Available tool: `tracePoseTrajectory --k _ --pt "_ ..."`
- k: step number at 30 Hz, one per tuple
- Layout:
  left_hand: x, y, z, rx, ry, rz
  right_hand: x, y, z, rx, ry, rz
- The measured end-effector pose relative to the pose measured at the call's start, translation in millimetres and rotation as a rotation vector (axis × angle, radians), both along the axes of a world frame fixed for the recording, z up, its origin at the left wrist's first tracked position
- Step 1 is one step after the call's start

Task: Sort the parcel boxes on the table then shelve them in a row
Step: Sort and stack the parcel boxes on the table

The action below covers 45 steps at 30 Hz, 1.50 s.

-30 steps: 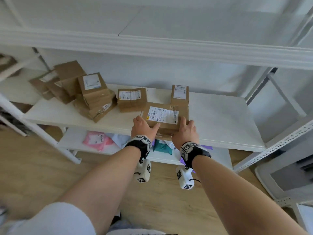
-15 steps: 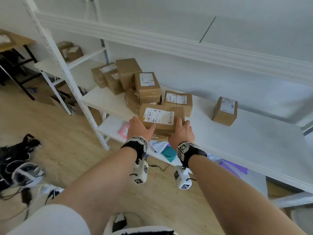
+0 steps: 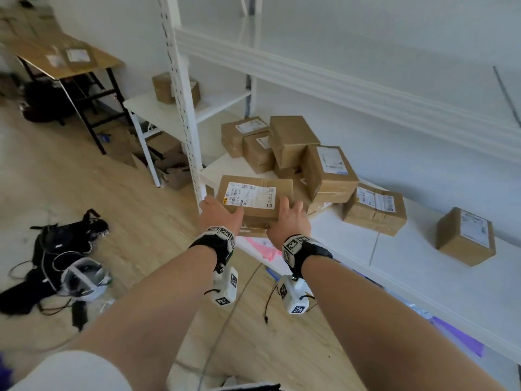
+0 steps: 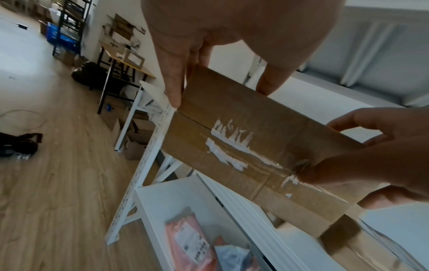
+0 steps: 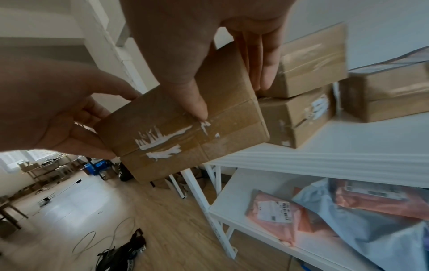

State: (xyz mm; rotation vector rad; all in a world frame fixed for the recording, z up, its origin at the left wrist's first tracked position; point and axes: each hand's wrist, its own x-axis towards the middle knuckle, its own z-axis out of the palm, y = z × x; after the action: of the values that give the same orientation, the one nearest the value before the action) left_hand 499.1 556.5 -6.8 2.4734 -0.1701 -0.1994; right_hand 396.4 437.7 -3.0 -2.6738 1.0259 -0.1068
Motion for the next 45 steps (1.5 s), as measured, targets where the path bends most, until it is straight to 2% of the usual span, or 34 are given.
tracePoseTrajectory --k 10,16,21,23,29,35,41,45 --pt "145.9 72.4 -8.9 0.058 0.064 0.154 158.6 67.8 -9.0 0.023 0.032 0.148" --pt "249.9 107.2 -15.5 0.068 0.065 0.294 279.4 96.7 -16.5 0.063 0.027 0.283" --pt "359.6 121.4 -22.1 0.107 0.041 0.364 402.2 106.6 -32.2 0.085 0.009 0.378" --pt "419.0 122.4 -23.7 0.101 0.031 0.404 468.0 106.1 -35.0 0.074 0.017 0.406" --pt "560.0 119.6 -6.7 0.075 0.037 0.446 627.4 98.5 -11.7 0.081 0.058 0.437" --pt "659.6 117.7 -0.2 0.062 0.014 0.48 722.3 97.3 -6.7 0.085 0.039 0.428" --pt "739.9 81.5 -7.7 0.121 0.004 0.361 790.8 68.3 -19.3 0.099 0.043 0.292" --pt "791.5 39.4 -23.2 0.074 0.001 0.231 828.4 35.2 -35.9 0.1 0.061 0.144"
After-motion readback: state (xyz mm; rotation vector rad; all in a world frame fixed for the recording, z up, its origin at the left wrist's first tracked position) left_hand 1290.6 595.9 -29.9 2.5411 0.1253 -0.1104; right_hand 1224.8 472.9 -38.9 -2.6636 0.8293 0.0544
